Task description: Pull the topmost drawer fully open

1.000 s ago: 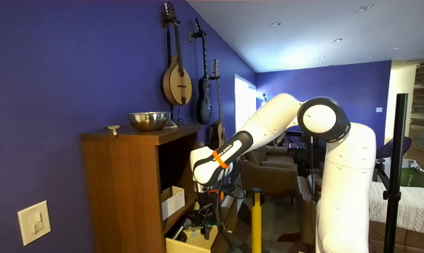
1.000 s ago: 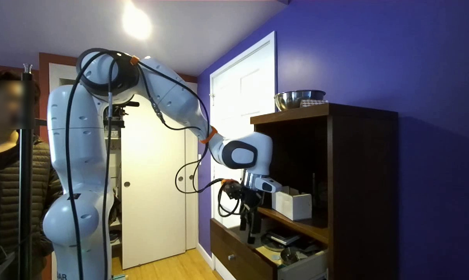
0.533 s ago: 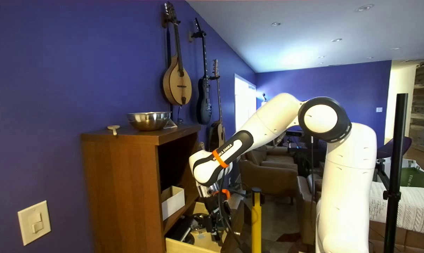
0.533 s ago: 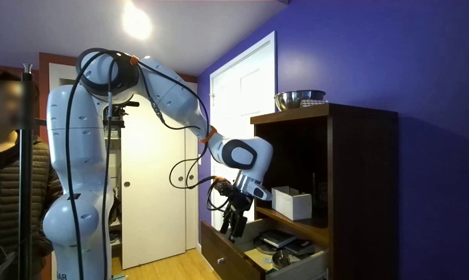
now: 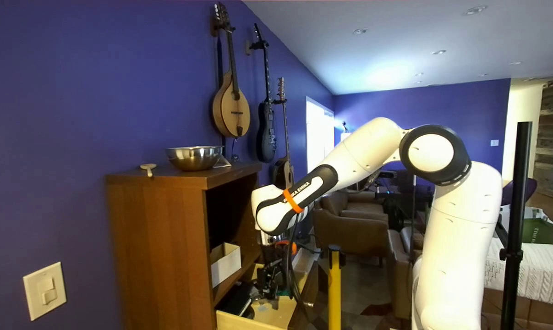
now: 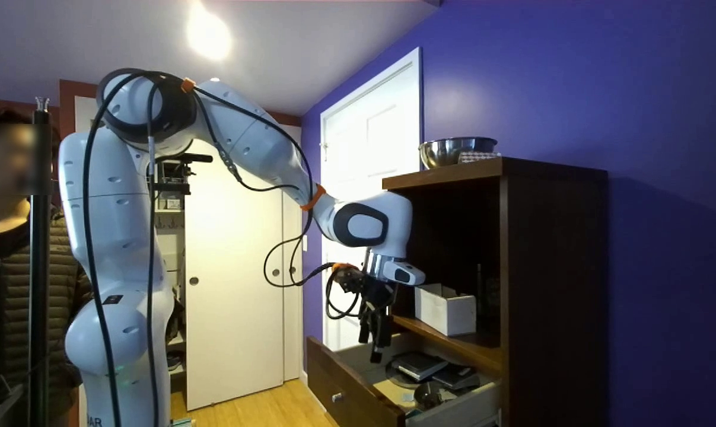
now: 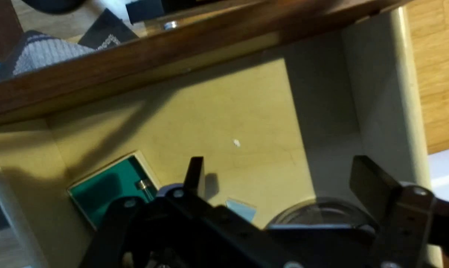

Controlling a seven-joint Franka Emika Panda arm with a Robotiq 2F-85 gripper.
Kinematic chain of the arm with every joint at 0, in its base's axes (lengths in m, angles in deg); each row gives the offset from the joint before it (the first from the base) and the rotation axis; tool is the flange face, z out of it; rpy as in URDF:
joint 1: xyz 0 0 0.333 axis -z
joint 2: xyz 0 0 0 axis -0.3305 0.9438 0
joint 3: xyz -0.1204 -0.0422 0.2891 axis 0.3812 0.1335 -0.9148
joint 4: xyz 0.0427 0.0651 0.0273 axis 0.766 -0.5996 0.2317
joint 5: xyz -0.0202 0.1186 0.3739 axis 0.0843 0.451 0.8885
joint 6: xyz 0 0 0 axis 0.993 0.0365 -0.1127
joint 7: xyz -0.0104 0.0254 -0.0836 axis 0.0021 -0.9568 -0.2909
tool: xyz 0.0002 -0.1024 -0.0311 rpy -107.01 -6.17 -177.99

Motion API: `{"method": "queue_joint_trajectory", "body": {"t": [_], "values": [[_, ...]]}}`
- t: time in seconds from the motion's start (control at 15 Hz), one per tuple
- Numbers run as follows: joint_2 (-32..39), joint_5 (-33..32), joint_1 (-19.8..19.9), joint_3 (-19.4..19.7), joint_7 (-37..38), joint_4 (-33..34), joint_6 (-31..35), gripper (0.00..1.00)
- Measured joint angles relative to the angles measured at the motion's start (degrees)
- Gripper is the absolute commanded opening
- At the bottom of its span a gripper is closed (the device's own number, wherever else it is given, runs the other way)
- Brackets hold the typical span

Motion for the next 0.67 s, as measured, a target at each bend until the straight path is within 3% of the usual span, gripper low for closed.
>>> {"method": "queue_joint_trajectory", "body": {"t": [0.27,0.67], "values": [[-8.13,0.02,0.01,0.16,-3.58,-3.42,0.29,1.00],[-27.35,0.68,-1.49,-0.14,-7.87,-11.46,-0.01,1.00]]}}
